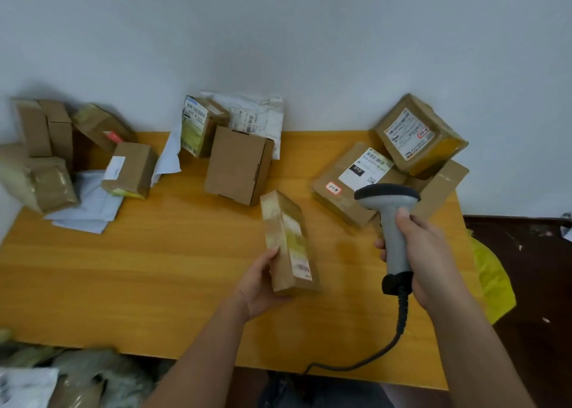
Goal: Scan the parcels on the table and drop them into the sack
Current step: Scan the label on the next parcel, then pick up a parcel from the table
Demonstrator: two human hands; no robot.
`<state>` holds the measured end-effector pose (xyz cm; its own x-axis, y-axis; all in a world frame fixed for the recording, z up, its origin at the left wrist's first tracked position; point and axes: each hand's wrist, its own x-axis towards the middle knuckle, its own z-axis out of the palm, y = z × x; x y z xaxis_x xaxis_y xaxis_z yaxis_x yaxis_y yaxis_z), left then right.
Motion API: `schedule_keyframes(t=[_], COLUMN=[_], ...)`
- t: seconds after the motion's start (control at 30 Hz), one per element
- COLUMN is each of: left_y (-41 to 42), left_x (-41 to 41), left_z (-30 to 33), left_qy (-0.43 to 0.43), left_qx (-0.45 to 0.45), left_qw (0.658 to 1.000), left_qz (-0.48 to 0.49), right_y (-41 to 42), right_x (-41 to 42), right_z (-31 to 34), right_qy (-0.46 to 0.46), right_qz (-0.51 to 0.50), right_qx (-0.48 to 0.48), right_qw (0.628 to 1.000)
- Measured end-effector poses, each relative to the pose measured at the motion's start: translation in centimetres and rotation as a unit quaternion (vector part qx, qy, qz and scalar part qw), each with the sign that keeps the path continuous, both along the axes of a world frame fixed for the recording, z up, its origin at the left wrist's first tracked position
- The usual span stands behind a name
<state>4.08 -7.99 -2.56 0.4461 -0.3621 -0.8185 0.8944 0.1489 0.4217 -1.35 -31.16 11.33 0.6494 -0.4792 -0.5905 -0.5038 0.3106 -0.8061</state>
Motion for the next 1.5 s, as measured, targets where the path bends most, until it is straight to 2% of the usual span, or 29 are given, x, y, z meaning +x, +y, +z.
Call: schedule_keyframes(t=[0.1, 0.23, 0.37, 0.47, 0.53, 0.57, 0.67, 0.73, 0.8, 0.83, 0.9, 0.97, 1.0, 1.07, 1.1, 1.13, 1.23, 1.3, 1.4, 1.5], left_y=[1.3, 2.4, 3.2, 4.4, 5.3, 5.6, 5.3, 4.5, 3.6, 3.0, 1.7, 0.4, -0.1, -0.7, -0.8, -0.8, -0.1, 0.4, 0.9, 1.5], left_x=[-0.9, -1.7, -1.7, -1.0, 0.0, 0.6, 2.3, 3.0, 3.2, 3.0, 1.7, -0.2, -1.1, -2.0, -2.1, -2.0, -1.4, -0.6, 0.0, -1.3], left_z=[-0.5, -1.7, -2.2, -1.6, -1.1, -0.8, -0.1, 0.0, -0.3, -0.3, -0.1, -0.1, -0.3, -0.7, -1.0, -1.3, -1.3, -1.2, -1.5, -1.8], left_qy=[0.009, 0.005, -0.008, -0.022, -0.061, -0.086, -0.198, -0.309, -0.404, -0.428, -0.402, -0.307, -0.253, -0.148, -0.127, -0.138, -0.258, -0.28, -0.184, -0.083], left_qx=[0.007, 0.094, 0.157, 0.182, 0.204, 0.219, 0.266, 0.32, 0.416, 0.461, 0.547, 0.596, 0.587, 0.523, 0.5, 0.49, 0.468, 0.458, 0.48, 0.455], left_qw=[0.998, 0.994, 0.987, 0.97, 0.938, 0.91, 0.797, 0.742, 0.7, 0.682, 0.651, 0.663, 0.703, 0.809, 0.835, 0.842, 0.831, 0.834, 0.852, 0.879], left_qz=[0.062, 0.047, -0.039, -0.161, -0.275, -0.342, -0.506, -0.502, -0.418, -0.373, -0.339, -0.335, -0.314, -0.223, -0.192, -0.181, -0.156, -0.126, -0.105, -0.116], right_y=[1.1, 2.4, 3.2, 3.4, 3.5, 3.5, 3.5, 3.5, 3.5, 3.5, 3.4, 3.4, 3.3, 3.1, 3.0, 2.9, 3.2, 3.8, 4.8, 6.0], right_x=[-0.4, -0.5, -0.3, -0.3, -0.3, -0.4, -0.5, -0.6, -0.6, -0.5, -0.4, -0.3, -0.3, -0.3, -0.2, -0.1, 0.7, 1.1, 1.4, 1.0], right_z=[-0.1, -0.4, -0.6, -0.5, -0.6, -0.6, -1.0, -1.1, -1.1, -1.2, -1.3, -1.5, -1.6, -2.0, -2.3, -2.6, -4.2, -6.0, -9.1, -11.0], right_qy=[0.0, 0.01, 0.02, 0.014, 0.014, 0.017, 0.025, 0.025, 0.023, 0.021, 0.02, 0.019, 0.021, 0.026, 0.025, 0.023, 0.04, 0.07, 0.117, 0.13], right_qz=[0.02, 0.058, 0.092, 0.102, 0.101, 0.099, 0.094, 0.093, 0.093, 0.093, 0.095, 0.097, 0.099, 0.104, 0.11, 0.119, 0.153, 0.171, 0.186, 0.179], right_qx=[0.002, 0.002, 0.001, 0.002, -0.001, -0.002, -0.004, -0.004, -0.002, -0.002, -0.003, -0.003, -0.003, -0.003, -0.004, -0.005, -0.007, -0.009, 0.009, 0.042], right_qw=[1.0, 0.998, 0.996, 0.995, 0.995, 0.995, 0.995, 0.995, 0.995, 0.995, 0.995, 0.995, 0.995, 0.994, 0.994, 0.993, 0.987, 0.983, 0.975, 0.974])
